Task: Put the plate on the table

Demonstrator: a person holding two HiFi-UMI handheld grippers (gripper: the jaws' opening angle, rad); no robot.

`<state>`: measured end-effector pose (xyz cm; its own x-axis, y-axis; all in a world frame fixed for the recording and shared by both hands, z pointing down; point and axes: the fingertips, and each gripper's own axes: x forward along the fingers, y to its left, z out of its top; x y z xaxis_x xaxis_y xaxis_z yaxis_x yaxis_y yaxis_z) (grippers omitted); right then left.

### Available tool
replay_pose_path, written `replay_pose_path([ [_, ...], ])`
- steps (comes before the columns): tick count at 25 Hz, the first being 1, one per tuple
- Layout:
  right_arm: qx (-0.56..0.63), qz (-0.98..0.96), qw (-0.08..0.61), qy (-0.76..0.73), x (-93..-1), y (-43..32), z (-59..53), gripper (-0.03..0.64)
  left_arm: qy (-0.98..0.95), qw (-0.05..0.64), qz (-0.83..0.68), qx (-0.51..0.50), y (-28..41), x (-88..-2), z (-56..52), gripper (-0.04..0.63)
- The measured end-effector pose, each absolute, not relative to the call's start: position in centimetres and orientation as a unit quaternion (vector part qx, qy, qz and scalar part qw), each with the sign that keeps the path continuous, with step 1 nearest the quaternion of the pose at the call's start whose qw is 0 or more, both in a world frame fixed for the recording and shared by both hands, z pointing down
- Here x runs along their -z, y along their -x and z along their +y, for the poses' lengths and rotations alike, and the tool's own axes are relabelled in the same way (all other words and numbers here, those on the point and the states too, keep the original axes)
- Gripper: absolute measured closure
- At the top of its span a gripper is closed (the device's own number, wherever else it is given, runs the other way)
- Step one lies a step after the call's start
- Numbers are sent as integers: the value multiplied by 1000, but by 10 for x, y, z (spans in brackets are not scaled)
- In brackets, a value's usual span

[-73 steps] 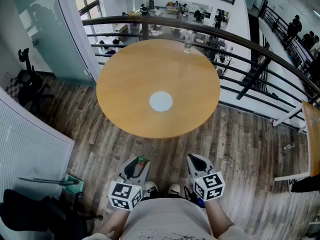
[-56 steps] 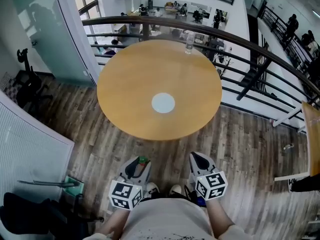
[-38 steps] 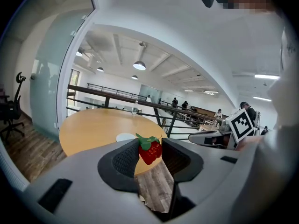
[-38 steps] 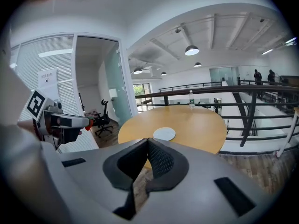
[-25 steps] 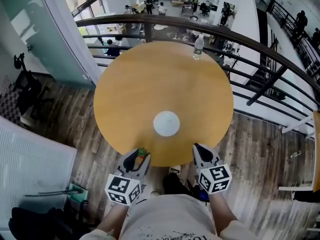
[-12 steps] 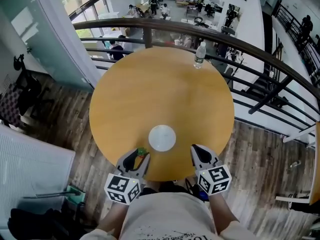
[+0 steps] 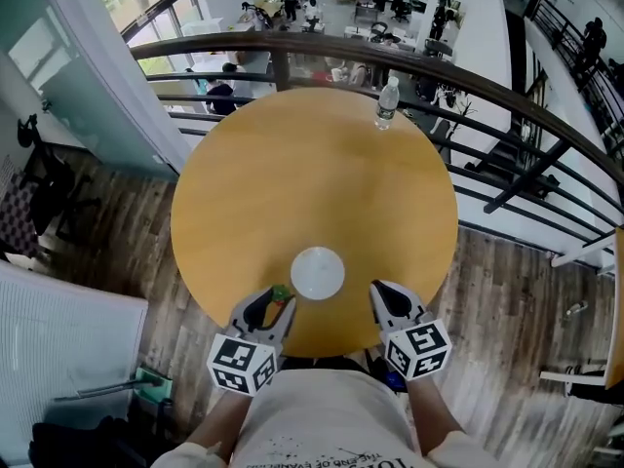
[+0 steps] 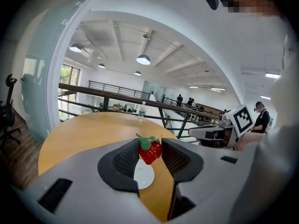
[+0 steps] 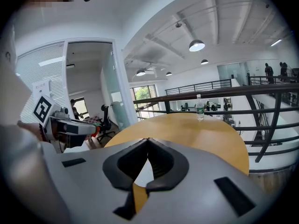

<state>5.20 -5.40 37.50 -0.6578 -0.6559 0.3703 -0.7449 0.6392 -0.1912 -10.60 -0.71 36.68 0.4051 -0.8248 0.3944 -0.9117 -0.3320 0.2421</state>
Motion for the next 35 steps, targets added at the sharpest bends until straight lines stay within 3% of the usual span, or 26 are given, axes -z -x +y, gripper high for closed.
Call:
replay_pose_path([
  [22, -196, -868, 154, -429, -401, -43, -67, 597, -842, 226, -468, -146, 107, -399, -43, 431],
  [28, -193, -870, 167, -422, -416, -40, -87, 597, -851, 189, -455, -182, 100, -415, -63, 431],
  [35, -202, -868, 172, -420, -433, -41, -101, 597, -853, 191, -442, -202, 91, -442, -74, 431],
])
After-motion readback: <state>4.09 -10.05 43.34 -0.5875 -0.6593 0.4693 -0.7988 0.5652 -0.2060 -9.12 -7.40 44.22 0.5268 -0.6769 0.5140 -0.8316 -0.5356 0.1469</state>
